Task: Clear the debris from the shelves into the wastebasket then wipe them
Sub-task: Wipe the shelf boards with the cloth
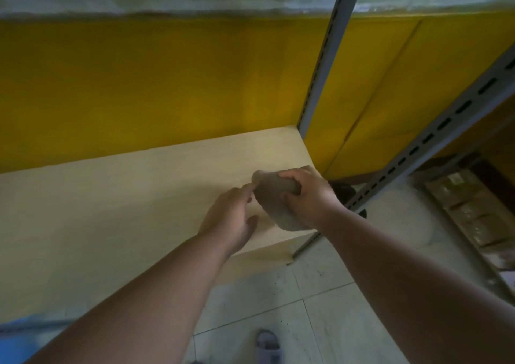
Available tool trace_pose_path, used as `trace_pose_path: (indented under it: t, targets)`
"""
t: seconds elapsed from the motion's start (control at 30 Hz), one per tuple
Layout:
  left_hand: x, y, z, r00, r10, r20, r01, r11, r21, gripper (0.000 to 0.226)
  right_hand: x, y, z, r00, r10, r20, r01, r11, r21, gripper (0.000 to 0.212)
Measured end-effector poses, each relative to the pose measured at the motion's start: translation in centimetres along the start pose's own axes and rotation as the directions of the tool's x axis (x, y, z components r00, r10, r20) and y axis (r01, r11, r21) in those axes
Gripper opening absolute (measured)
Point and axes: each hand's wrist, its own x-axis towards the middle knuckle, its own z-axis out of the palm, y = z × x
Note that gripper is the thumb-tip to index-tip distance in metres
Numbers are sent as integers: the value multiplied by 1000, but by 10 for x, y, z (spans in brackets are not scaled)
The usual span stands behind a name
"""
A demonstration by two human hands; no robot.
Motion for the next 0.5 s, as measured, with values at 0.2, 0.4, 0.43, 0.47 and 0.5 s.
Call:
trace_pose_path:
  t: [0.2, 0.4, 0.43, 0.47, 0.5]
  targets:
    - [4, -54, 17, 998, -49, 32, 25, 856, 516, 63, 22, 26, 17, 1000, 10, 16, -4, 939, -345, 44]
    - [11, -80, 33, 994, -104, 43, 59, 802, 594, 78, 28, 51, 60, 974, -174, 143, 218, 882, -418, 61]
    - [10, -84, 35, 995, -98, 34, 57, 794, 605, 80, 26, 55, 66, 979, -161, 128, 202, 875, -441, 62]
    - [9, -86, 36, 996, -87, 20, 57, 792, 608, 80, 22, 59, 70, 983, -151, 101, 182, 855, -485, 62]
    - [8, -87, 36, 997, -74, 2, 58, 793, 607, 79, 16, 61, 72, 987, -143, 70, 158, 830, -534, 62]
